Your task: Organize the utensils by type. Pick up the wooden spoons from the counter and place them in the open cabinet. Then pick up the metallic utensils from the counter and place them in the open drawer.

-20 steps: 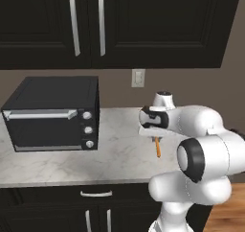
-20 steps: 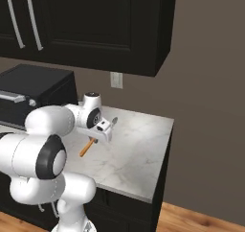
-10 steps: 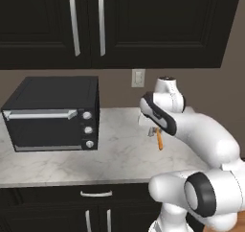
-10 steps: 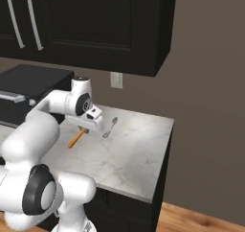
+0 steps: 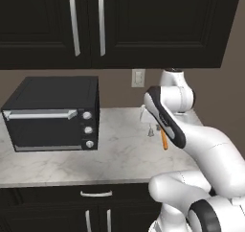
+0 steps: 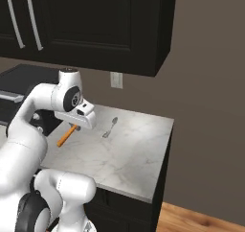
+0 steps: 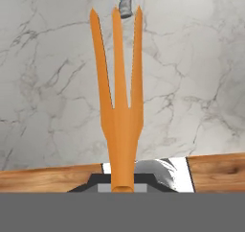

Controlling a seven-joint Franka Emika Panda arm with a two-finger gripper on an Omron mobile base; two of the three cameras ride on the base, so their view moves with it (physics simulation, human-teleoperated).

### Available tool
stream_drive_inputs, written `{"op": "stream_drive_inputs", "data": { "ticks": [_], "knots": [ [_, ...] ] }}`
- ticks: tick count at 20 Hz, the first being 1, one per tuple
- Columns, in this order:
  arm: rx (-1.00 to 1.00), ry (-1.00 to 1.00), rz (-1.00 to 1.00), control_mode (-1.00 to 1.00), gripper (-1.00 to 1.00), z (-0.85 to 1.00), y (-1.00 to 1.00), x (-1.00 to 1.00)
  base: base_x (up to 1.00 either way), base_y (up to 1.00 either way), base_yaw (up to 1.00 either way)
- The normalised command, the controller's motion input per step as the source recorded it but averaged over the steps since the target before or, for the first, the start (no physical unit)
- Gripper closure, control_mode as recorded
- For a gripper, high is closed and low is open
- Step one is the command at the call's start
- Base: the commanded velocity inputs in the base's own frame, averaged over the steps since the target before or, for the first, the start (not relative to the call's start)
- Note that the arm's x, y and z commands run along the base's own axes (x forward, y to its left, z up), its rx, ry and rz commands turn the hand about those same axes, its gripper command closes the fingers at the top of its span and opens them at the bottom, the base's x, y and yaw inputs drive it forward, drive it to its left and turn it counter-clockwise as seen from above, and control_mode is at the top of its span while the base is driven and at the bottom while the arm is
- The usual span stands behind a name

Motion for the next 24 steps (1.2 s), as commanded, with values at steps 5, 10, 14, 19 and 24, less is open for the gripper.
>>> {"op": "stream_drive_inputs", "data": {
  "ticks": [5, 10, 14, 19, 24],
  "knots": [
    [-0.03, 0.02, -0.06, -1.0, 1.0, 0.26, 0.08, -0.31, 0.0, 0.0, 0.0],
    [0.0, 0.04, 0.0, -1.0, 1.0, 0.01, 0.01, -0.01, 0.0, 0.0, 0.0],
    [0.0, 0.0, 0.0, 1.0, 1.0, 0.0, 0.0, 0.0, -0.14, 0.01, 0.02],
    [0.0, 0.0, 0.0, 1.0, 1.0, 0.0, 0.0, 0.0, -0.61, 0.13, 0.33],
    [0.0, 0.0, 0.0, 1.0, 1.0, 0.0, 0.0, 0.0, -0.45, 0.25, 0.83]
  ]
}}
